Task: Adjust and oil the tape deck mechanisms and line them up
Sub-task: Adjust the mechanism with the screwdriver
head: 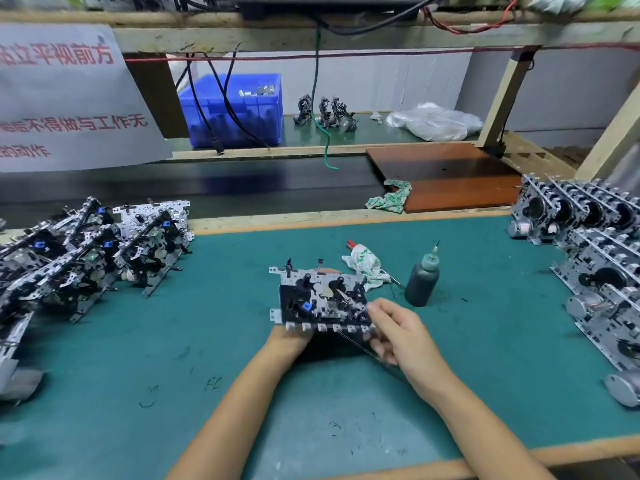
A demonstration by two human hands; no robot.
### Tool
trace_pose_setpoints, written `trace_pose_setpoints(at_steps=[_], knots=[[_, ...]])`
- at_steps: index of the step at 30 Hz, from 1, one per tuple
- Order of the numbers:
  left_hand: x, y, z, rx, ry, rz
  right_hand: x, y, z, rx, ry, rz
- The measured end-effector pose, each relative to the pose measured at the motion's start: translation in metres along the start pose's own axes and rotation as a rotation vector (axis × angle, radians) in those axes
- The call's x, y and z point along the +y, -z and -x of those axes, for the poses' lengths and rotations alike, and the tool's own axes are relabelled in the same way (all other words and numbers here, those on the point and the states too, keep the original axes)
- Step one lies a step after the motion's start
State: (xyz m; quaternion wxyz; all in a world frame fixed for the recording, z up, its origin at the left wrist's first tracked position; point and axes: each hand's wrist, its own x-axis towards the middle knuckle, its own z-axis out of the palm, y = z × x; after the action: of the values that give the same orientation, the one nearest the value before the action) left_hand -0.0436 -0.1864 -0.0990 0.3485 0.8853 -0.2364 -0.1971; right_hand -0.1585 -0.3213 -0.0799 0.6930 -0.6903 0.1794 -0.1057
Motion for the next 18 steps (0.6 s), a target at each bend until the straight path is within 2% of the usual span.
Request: trace_pose_setpoints(at_steps=[2, 3, 4, 6, 7, 10, 11, 13, 15, 18], knots=[[-0.004, 0.014, -0.008, 0.213, -0.307, 0.027, 0.001, 0.001, -0.002, 0.011, -0.013, 0.014], [-0.007, 0.025, -0.007, 0.223, -0.344, -0.023, 0.002, 0.001, -0.004, 0.019, -0.002, 0.050], [-0.017, 0.034, -0.010, 0.225, -0.375, -0.171, 0.003, 0.001, -0.006, 0.028, 0.018, 0.105], [-0.042, 0.048, -0.014, 0.210, -0.338, -0.436, 0.005, 0.001, -0.010, 0.051, 0.062, 0.236], [-0.051, 0.053, -0.014, 0.249, -0.316, -0.457, 0.006, 0.000, -0.011, 0.064, 0.080, 0.294], [-0.047, 0.062, 0.005, 0.438, -0.304, -0.104, 0.009, -0.001, -0.012, 0.098, 0.126, 0.395], [-0.040, 0.062, 0.012, 0.449, -0.307, 0.013, 0.010, -0.002, -0.012, 0.112, 0.139, 0.429], [-0.019, 0.055, 0.027, 0.332, -0.366, 0.066, 0.013, -0.001, -0.012, 0.140, 0.154, 0.492], [-0.001, 0.040, 0.035, 0.217, -0.430, -0.092, 0.014, -0.001, -0.012, 0.153, 0.156, 0.522], [0.010, 0.024, 0.030, 0.220, -0.440, -0.263, 0.009, -0.002, -0.009, 0.164, 0.165, 0.562]])
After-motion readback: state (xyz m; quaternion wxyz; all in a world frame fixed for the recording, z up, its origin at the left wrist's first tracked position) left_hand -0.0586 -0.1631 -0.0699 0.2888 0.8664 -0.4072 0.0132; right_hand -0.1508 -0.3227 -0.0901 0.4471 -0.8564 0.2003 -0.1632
